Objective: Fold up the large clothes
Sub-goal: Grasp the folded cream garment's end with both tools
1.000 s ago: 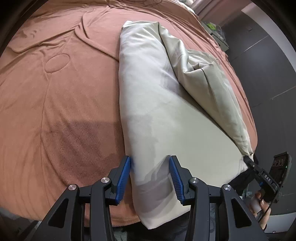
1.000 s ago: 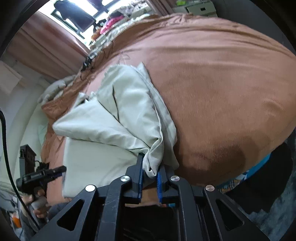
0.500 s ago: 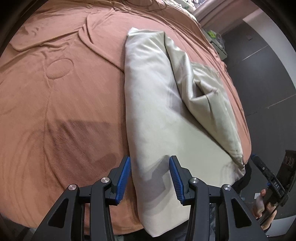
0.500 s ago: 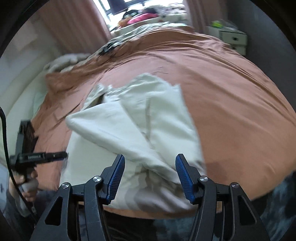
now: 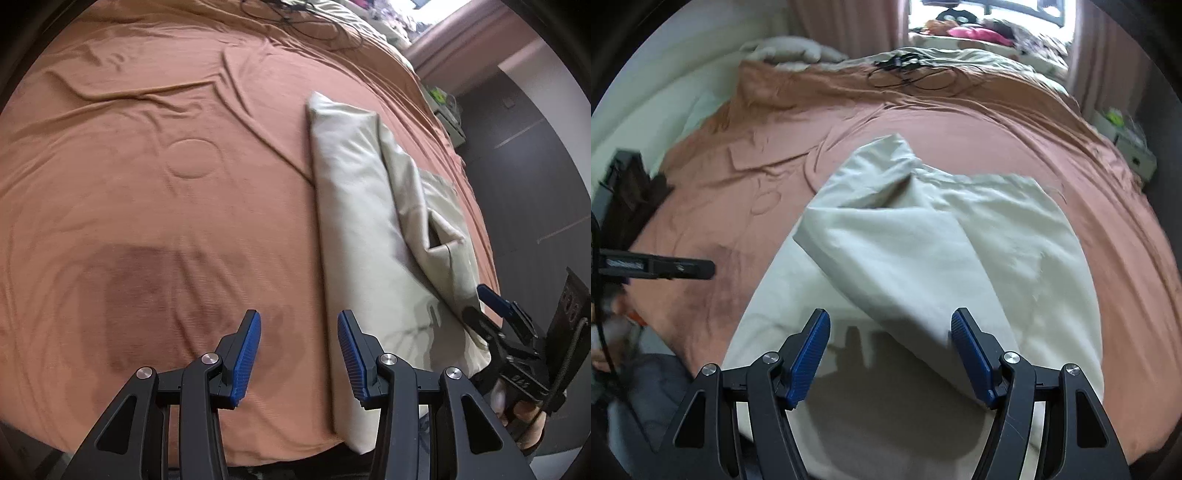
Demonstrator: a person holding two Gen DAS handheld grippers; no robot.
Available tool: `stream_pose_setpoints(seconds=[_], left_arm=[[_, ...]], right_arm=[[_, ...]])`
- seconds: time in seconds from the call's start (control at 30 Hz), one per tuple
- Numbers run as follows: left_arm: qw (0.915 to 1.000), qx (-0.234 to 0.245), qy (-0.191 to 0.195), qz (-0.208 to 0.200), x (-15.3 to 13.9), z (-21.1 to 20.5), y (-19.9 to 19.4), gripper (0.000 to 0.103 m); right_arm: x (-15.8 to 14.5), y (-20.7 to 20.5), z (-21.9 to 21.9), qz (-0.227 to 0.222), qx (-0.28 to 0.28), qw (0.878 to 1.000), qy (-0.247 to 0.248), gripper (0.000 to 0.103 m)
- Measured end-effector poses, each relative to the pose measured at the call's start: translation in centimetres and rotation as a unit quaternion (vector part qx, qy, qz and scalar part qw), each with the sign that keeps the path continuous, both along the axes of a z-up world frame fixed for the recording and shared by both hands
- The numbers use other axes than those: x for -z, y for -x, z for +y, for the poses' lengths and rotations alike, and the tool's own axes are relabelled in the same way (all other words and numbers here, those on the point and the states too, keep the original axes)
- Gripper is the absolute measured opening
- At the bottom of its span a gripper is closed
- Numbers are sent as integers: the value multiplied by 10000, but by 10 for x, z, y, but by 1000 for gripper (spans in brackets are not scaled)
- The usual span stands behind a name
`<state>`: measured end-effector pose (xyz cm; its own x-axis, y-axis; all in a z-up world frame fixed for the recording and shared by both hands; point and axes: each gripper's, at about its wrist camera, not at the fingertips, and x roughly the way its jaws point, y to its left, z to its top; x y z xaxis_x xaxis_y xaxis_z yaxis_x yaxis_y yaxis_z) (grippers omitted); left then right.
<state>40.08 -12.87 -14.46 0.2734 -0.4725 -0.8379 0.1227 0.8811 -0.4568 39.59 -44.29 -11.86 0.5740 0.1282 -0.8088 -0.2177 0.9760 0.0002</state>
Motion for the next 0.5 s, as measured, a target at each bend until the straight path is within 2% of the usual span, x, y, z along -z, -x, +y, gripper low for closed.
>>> stream_pose_setpoints(seconds=[0.1,0.13,0.17,0.2,0.23,0.33,0.5], left_arm=[[9999,-104,11,24,1,14,0,45],[9999,-130,6,32,0,16,0,45],[9999,-147,2,35,0,18,1,45],[9999,-160,0,36,0,20,1,45],[9999,-165,-3,32,-1,20,1,45],[9999,-157,-14,3,-4,20,-1,45],[10000,-75,-11,-29,-7,9,-9,45]], right_arm=[[9,-13,17,37,-29,9987,498,68],[13,-16,19,66,-21,9980,626,65],[15,-18,20,81,0,9977,680,57],[15,-20,17,78,49,9976,693,32],[13,-22,11,97,127,9979,633,18],[-4,-25,-15,-66,371,9992,162,13],[-38,-26,-62,-354,830,9959,-104,10]])
